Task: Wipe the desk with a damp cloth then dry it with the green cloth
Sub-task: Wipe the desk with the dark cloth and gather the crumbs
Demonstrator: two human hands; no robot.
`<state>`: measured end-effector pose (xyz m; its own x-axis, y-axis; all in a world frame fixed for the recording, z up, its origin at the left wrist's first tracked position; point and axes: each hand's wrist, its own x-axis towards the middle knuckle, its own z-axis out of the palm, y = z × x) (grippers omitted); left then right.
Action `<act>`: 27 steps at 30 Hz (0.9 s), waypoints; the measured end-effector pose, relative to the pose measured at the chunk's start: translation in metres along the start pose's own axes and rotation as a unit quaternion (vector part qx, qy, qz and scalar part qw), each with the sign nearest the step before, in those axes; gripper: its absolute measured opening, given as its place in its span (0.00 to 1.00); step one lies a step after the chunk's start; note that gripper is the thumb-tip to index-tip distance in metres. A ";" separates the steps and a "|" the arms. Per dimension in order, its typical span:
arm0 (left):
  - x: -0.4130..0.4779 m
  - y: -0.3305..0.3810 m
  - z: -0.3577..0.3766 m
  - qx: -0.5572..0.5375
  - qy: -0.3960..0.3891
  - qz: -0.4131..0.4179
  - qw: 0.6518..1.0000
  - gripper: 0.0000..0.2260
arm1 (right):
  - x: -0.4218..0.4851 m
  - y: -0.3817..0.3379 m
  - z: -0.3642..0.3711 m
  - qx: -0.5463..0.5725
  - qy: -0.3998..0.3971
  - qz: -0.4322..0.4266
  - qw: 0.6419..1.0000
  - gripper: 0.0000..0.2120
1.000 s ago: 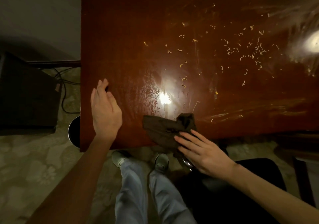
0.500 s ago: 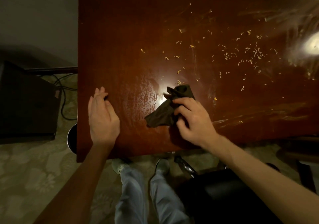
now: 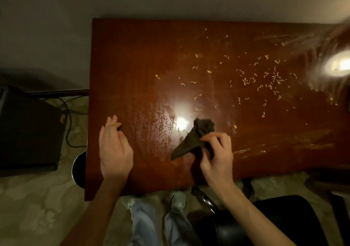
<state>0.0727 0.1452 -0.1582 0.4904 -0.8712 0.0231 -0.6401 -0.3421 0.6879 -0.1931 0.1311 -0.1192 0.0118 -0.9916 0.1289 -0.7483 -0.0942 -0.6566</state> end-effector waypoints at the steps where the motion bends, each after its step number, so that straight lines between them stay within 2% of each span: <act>1: 0.001 0.000 0.000 0.001 0.000 -0.001 1.000 0.13 | -0.008 -0.003 -0.003 0.005 0.003 -0.007 1.000 0.15; 3: 0.001 0.000 0.001 0.002 -0.001 -0.003 1.000 0.13 | -0.031 -0.008 -0.001 -0.032 -0.035 -0.026 0.999 0.14; 4: 0.001 0.000 0.001 0.002 -0.001 -0.002 1.000 0.13 | -0.043 -0.010 0.003 -0.094 -0.069 -0.037 0.993 0.16; 6: 0.001 0.001 0.001 0.004 0.001 -0.003 1.000 0.13 | -0.058 -0.005 0.017 -0.224 -0.143 -0.081 0.961 0.24; 8: 0.001 0.000 0.002 0.005 0.005 -0.001 1.000 0.13 | -0.051 -0.002 0.029 -0.262 -0.188 -0.093 0.942 0.28; 15: 0.003 -0.001 0.004 0.046 0.011 0.016 0.999 0.15 | 0.055 -0.028 0.080 -0.276 -0.155 -0.016 0.948 0.30; 22: 0.003 0.001 0.003 0.159 -0.026 0.113 0.981 0.21 | 0.007 -0.022 0.060 -0.267 -0.195 -0.056 0.942 0.28; 27: 0.006 -0.001 0.005 0.186 -0.055 0.117 0.974 0.23 | 0.065 -0.028 0.084 -0.265 -0.186 -0.067 0.944 0.29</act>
<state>0.0735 0.1383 -0.1625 0.2526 -0.9660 0.0548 -0.9064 -0.2164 0.3628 -0.1157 0.0618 -0.1544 0.2871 -0.9461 -0.1502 -0.9494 -0.2603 -0.1756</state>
